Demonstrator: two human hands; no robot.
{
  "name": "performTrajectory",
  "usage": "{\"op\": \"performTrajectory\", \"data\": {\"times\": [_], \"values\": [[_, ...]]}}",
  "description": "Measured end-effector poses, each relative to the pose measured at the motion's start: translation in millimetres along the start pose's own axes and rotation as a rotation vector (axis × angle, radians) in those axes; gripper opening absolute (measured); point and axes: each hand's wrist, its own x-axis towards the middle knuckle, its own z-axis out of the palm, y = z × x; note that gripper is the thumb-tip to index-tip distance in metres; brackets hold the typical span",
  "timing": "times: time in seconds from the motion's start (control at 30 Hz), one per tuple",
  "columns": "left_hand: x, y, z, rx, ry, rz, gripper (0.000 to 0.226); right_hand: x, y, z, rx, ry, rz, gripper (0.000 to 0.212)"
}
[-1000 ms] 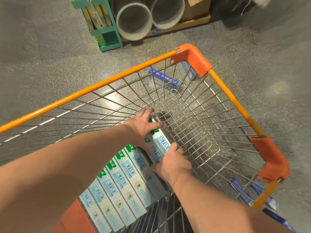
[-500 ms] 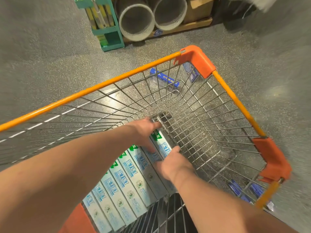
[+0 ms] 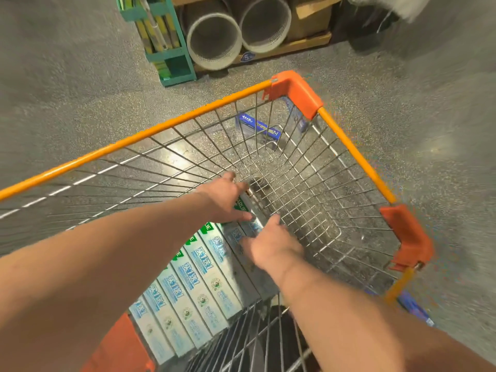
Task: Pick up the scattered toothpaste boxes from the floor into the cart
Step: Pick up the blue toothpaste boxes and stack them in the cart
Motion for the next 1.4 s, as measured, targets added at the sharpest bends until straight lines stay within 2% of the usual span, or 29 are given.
{"op": "performTrajectory", "data": {"times": [0.27, 0.4, 0.57, 0.7, 0.87, 0.97, 1.07, 1.2, 1.4], "values": [[-101.4, 38.1, -65.7, 0.249, 0.14, 0.027, 0.09, -75.7, 15.5, -90.4, -0.024, 0.17, -0.191, 0.082], [-169.3, 65.0, -97.3, 0.298, 0.226, 0.012, 0.086, -140.9, 45.1, -129.8, -0.04, 0.192, -0.34, 0.076], [-251.2, 104.2, -118.7, 0.329, 0.344, 0.072, 0.077, -238.5, 101.2, -161.2, 0.008, 0.355, -0.447, 0.071], [-315.3, 149.8, -121.5, 0.313, 0.438, 0.202, 0.072, -319.2, 159.8, -157.0, 0.136, 0.522, -0.399, 0.06], [-380.1, 220.1, -96.6, 0.318, 0.488, 0.427, 0.06, -409.0, 232.7, -123.8, 0.242, 0.669, -0.305, 0.073], [-405.4, 269.3, -75.4, 0.346, 0.466, 0.519, 0.071, -449.1, 283.5, -101.7, 0.255, 0.727, -0.233, 0.072], [-415.0, 321.6, -46.8, 0.39, 0.422, 0.587, 0.086, -480.2, 337.6, -78.5, 0.329, 0.76, -0.144, 0.073], [-429.2, 401.4, -5.1, 0.464, 0.41, 0.708, 0.071, -517.0, 415.0, -46.4, 0.39, 0.777, -0.056, 0.067], [-426.3, 517.0, 74.0, 0.56, 0.348, 0.814, 0.07, -529.0, 539.9, 9.5, 0.498, 0.766, 0.046, 0.07]]}}
